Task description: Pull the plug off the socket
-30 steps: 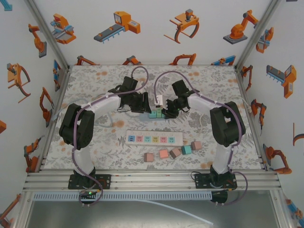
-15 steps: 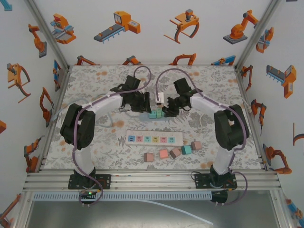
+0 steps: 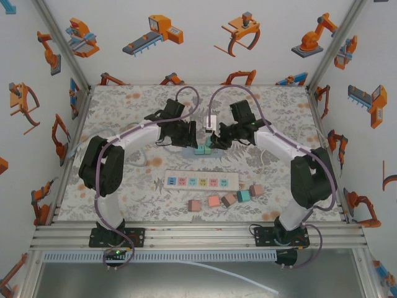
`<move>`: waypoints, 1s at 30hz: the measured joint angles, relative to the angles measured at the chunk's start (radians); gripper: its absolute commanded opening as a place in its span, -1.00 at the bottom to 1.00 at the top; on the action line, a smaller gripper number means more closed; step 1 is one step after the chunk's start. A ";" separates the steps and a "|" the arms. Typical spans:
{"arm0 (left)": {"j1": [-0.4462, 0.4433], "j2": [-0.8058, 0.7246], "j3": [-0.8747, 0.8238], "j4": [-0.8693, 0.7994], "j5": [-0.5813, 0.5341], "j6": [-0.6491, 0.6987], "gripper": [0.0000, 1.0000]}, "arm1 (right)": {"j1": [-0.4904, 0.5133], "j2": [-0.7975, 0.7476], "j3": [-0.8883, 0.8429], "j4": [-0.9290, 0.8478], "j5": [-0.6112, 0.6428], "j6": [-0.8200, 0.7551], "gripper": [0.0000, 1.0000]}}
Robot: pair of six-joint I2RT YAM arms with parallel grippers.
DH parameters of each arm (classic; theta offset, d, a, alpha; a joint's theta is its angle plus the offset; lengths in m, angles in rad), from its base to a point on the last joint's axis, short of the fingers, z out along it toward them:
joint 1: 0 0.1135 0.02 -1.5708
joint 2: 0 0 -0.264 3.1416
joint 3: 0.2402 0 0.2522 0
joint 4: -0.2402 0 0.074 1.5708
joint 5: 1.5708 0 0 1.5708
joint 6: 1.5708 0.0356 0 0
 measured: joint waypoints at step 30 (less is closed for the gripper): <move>-0.048 -0.481 -0.233 0.227 0.214 0.193 0.67 | -0.233 -0.422 -0.212 -0.068 0.148 1.286 -1.00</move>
